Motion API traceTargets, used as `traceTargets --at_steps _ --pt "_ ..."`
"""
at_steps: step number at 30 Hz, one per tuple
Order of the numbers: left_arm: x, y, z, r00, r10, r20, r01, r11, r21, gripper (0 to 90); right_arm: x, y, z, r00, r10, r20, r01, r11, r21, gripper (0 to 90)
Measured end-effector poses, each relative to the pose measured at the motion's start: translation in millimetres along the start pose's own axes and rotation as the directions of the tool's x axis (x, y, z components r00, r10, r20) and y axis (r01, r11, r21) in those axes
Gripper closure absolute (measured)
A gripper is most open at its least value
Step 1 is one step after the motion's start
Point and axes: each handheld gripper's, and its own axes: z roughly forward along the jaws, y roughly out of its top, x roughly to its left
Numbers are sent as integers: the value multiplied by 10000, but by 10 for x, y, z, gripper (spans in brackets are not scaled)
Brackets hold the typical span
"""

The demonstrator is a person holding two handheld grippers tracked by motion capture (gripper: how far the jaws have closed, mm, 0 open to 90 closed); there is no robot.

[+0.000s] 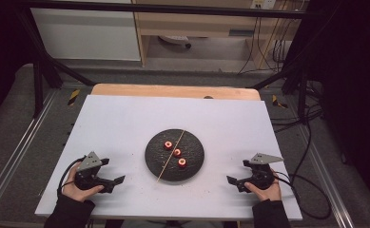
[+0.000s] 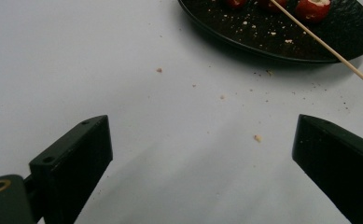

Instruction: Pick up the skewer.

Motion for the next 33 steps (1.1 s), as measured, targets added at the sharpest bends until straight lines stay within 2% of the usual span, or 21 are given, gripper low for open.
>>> traceTargets --at_steps 10,20,33 --pt "-32 35 -15 9999 78 100 -78 10000 -48 49 4 2 -1 10000 30 -37 -30 10000 -14 6" --pt "-83 97 6 10000 36 19 -36 10000 81 58 3 2 10 10000 16 12 -16 10000 18 6" --pt "-233 253 122 10000 11 90 -14 9993 383 66 4 -1 10 10000 -14 73 13 10000 90 6"
